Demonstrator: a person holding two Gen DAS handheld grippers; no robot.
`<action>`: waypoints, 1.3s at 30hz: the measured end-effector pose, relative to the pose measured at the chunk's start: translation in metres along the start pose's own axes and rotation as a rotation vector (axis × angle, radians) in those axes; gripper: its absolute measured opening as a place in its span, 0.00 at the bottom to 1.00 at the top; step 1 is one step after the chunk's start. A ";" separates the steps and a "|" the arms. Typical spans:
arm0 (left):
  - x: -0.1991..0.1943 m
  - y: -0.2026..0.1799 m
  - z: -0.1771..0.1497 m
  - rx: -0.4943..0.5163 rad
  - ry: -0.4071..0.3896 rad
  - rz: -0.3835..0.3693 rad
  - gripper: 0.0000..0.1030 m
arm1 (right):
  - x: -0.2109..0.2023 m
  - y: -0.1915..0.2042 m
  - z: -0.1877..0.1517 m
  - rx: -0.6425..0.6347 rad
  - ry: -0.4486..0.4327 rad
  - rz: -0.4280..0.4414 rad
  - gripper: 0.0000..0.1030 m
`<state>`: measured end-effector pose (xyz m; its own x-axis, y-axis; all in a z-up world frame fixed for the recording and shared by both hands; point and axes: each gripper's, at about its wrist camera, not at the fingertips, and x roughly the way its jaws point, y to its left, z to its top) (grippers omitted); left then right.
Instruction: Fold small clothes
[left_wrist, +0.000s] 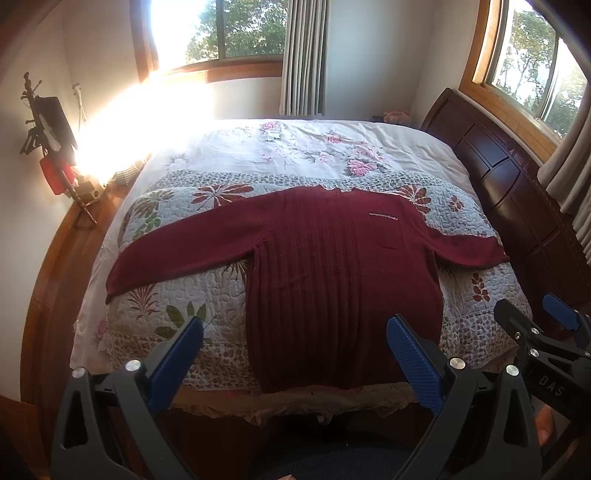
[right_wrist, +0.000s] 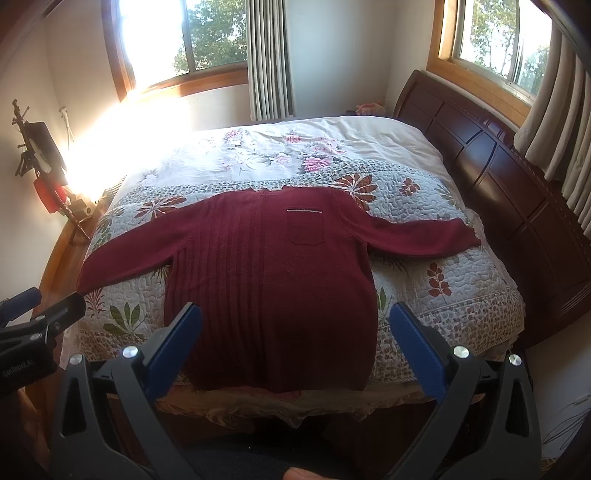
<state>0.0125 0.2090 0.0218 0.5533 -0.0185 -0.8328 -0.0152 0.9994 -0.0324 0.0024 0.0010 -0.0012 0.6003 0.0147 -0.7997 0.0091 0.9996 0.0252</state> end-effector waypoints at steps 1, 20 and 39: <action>0.000 0.000 0.000 0.000 0.000 0.000 0.96 | 0.000 0.000 0.000 -0.001 -0.001 0.000 0.97; 0.002 0.001 0.004 -0.002 0.006 0.001 0.96 | 0.009 0.001 0.008 -0.001 0.015 -0.003 0.97; 0.028 0.032 0.020 -0.023 0.000 0.001 0.96 | 0.026 0.026 0.022 -0.003 0.018 -0.026 0.97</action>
<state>0.0446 0.2407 0.0083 0.5533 -0.0178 -0.8328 -0.0344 0.9984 -0.0441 0.0359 0.0267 -0.0080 0.5850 -0.0112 -0.8110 0.0225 0.9997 0.0024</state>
